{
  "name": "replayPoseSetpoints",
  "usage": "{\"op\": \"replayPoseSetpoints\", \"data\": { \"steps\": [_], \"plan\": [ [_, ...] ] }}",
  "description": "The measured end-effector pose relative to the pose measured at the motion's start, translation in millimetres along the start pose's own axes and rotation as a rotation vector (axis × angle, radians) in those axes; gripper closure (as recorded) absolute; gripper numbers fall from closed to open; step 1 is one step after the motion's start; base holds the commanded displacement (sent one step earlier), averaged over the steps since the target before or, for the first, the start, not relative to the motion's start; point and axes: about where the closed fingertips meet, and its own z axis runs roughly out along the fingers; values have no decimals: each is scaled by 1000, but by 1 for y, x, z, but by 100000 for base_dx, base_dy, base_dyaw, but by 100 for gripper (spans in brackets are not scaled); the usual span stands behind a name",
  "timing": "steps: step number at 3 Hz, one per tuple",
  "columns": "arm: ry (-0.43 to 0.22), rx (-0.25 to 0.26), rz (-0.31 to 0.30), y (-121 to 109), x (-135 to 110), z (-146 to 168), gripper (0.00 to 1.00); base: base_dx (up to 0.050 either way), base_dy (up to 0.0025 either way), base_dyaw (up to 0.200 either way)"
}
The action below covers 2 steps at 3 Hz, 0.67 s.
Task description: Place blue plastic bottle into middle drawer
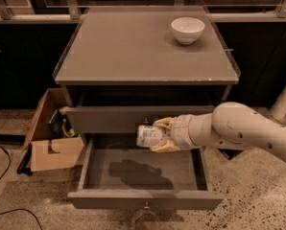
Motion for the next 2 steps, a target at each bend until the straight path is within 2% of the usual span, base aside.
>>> {"op": "replayPoseSetpoints", "data": {
  "steps": [1, 2],
  "plan": [
    [16, -2, 42, 13, 27, 24, 100, 0, 0, 0],
    [45, -29, 93, 36, 60, 52, 100, 0, 0, 0]
  ]
}}
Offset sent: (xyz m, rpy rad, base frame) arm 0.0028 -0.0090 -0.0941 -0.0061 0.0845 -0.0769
